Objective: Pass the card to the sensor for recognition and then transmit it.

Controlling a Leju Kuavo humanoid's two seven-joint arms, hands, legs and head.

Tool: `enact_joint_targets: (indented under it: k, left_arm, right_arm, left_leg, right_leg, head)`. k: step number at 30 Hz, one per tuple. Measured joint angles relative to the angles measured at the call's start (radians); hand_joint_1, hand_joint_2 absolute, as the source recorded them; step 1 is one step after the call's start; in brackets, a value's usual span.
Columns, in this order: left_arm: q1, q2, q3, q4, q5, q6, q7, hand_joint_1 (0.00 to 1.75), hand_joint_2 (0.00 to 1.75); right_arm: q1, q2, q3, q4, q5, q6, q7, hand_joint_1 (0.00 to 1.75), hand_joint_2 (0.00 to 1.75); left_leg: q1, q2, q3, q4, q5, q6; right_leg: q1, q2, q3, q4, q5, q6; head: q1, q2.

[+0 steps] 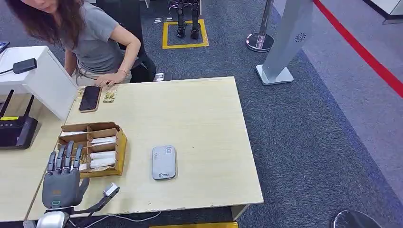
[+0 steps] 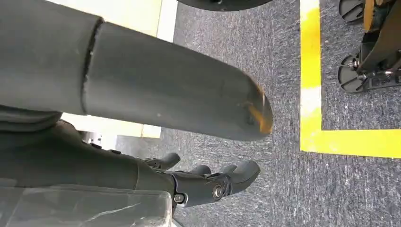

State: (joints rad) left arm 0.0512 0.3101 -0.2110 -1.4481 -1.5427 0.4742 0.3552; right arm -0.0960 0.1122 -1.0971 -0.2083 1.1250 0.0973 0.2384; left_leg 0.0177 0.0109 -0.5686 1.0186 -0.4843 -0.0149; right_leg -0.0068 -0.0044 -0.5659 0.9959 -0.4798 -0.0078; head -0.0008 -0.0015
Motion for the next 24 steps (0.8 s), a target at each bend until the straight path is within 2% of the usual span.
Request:
enact_joint_targets:
  k: [24]
  left_arm:
    - [-0.013,-0.003,0.000,0.017,0.000,0.002,-0.013,0.00,1.75]
  right_arm:
    - [-0.001,0.000,0.002,0.000,0.000,0.002,-0.008,0.00,0.00]
  left_leg:
    - [0.000,0.000,0.000,0.000,0.000,0.000]
  right_leg:
    - [0.000,0.000,0.000,0.000,0.000,0.000]
  head:
    - [0.000,0.000]
